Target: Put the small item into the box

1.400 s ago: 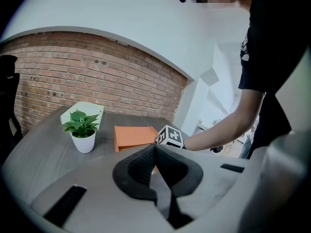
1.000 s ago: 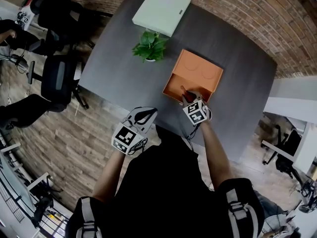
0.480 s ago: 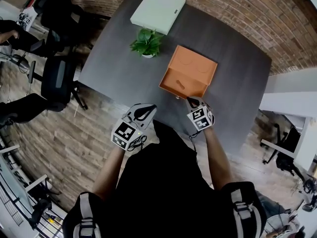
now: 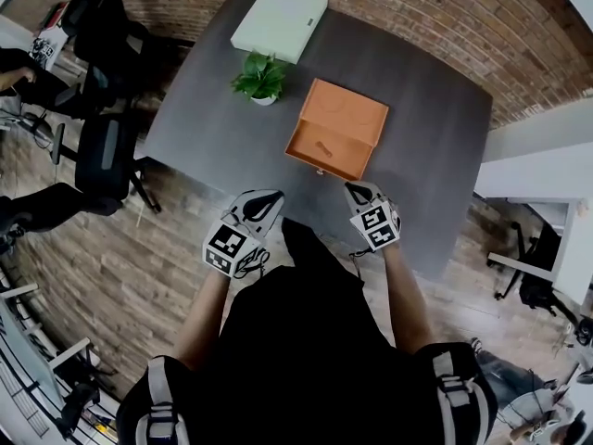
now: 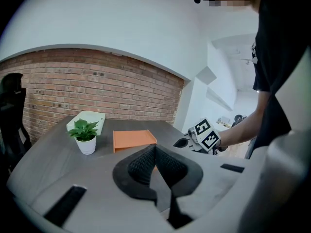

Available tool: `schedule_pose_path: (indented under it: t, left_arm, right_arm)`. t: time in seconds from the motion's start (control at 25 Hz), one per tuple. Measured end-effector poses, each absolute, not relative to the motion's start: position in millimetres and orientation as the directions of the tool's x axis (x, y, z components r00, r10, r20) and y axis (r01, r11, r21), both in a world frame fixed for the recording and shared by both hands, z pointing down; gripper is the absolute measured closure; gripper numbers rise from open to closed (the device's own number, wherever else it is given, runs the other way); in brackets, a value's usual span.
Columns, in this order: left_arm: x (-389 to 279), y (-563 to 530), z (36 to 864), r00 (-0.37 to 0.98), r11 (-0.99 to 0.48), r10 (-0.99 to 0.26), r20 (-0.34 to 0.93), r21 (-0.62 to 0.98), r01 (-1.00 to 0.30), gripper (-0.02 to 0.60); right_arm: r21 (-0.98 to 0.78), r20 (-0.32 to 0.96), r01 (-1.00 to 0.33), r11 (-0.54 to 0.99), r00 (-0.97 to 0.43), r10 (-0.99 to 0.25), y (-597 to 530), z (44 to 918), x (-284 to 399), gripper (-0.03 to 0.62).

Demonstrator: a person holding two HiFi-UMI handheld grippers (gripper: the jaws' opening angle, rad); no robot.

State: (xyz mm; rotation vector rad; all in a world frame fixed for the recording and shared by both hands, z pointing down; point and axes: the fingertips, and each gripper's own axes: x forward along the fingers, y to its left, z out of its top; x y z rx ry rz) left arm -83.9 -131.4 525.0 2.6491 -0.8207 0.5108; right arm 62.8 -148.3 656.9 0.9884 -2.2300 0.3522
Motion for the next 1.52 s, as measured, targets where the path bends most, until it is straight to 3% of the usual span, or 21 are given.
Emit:
schedule_pose_path:
  t: [0.32,0.92,1.52]
  left_arm:
    - [-88.2,-100.0,527.0,0.749,-0.758,-0.507,0.426,0.192,-0.623,0.558]
    - [-88.1,-69.9,512.4,0.730,-0.719,-0.581,0.359,0.195,-0.668,0.558]
    - [-84.2,-25.3,513.6,0.722,-0.710,-0.592,0.359,0.192,-0.678,0.558]
  right_arm:
    - [0.127,0.648,-0.722,0.680,-0.459,-0.608,-115.7,621.6,76.6,0.569]
    - [0.046,0.523,-0.740,0.671,-0.554,-0.647,-76.7,574.2,64.2,0.569]
    - [0.144,0.512,-0.706,0.694,-0.547,-0.662,-44.4,554.0,71.3,0.569]
